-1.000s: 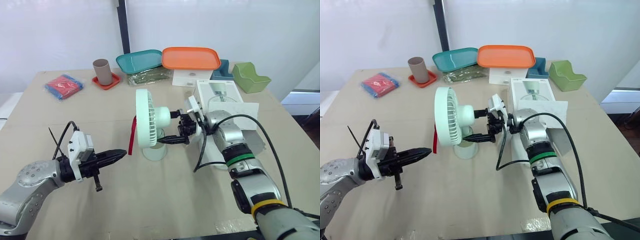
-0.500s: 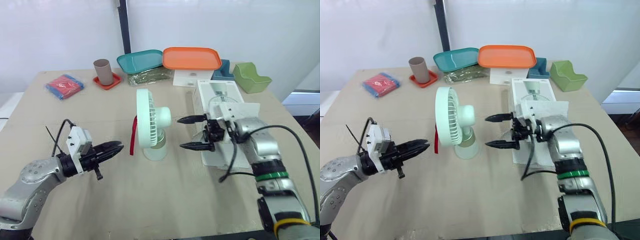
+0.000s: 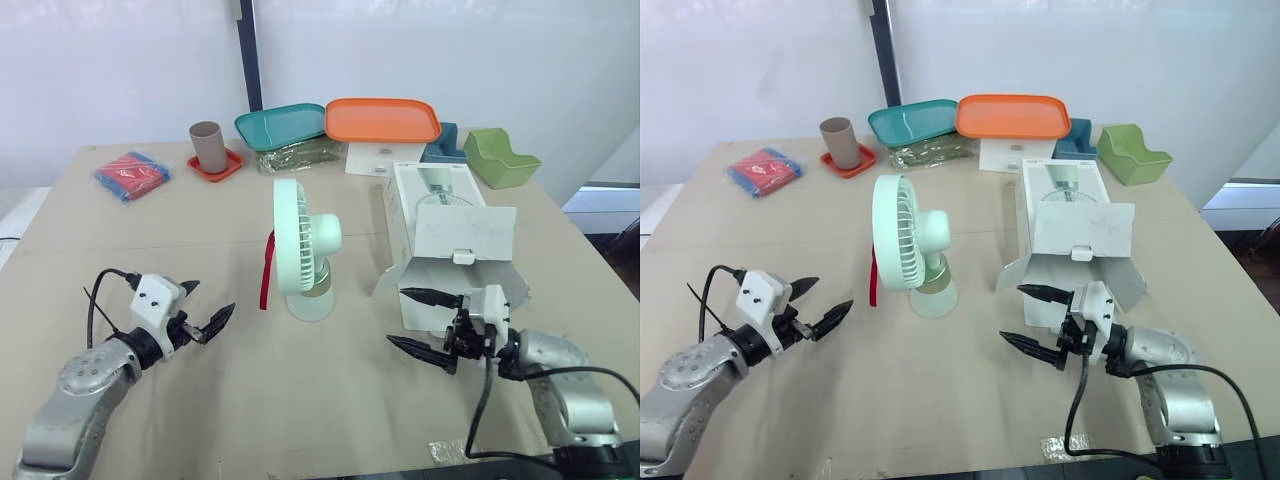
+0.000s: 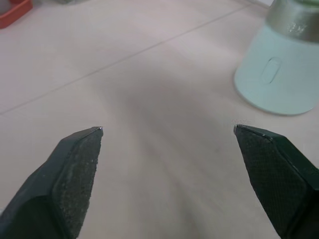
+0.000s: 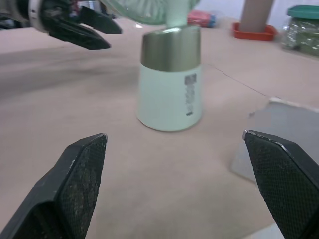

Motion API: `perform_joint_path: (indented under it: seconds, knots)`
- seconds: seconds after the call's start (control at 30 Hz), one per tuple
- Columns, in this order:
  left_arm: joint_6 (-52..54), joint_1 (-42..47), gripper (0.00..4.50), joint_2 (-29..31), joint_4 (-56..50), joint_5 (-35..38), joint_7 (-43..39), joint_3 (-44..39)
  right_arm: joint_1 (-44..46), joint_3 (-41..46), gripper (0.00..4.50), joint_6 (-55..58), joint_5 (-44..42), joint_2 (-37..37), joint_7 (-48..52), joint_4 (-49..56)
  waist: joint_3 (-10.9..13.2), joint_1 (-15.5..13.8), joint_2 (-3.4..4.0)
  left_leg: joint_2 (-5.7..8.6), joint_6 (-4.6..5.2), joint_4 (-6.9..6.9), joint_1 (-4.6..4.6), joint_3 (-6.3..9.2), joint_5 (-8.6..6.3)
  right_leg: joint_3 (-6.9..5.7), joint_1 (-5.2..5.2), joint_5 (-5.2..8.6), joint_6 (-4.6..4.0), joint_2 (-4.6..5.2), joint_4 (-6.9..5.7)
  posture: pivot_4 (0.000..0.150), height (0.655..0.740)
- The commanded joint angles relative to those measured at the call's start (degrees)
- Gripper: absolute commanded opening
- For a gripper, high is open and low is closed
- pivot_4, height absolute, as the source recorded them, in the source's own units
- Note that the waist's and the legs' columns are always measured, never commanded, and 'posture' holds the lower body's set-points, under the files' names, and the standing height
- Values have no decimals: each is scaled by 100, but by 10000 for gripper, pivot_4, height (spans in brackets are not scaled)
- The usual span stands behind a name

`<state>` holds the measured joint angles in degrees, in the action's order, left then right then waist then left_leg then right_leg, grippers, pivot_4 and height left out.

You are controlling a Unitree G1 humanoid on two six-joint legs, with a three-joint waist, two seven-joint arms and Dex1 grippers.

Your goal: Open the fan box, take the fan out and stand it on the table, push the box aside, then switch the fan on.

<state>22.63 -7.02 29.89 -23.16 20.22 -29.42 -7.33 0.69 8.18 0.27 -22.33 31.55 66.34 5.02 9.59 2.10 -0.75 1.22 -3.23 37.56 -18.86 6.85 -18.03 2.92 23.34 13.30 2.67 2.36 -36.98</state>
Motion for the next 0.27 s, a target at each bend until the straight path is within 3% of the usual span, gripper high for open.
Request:
perform_joint_path:
  seconds: [0.03, 0.27]
  knots:
    - [-397, -115, 44478, -198, 187, -323, 108, 168, 55, -227, 45000, -348, 230, -89, -167, -195, 0, 5, 0, 0, 0, 0, 0, -3, 0, 4, 2, 0, 0, -1, 0, 1500, 7400]
    - [-790, -307, 44478, -248, 600, -711, 9, 389, 268, -346, 45000, -1095, 551, -260, -498, -934, 0, 0, -1, -1, 0, -1, 2, -4, 0, 8, 1, 0, 0, -2, 0, 1500, 7400]
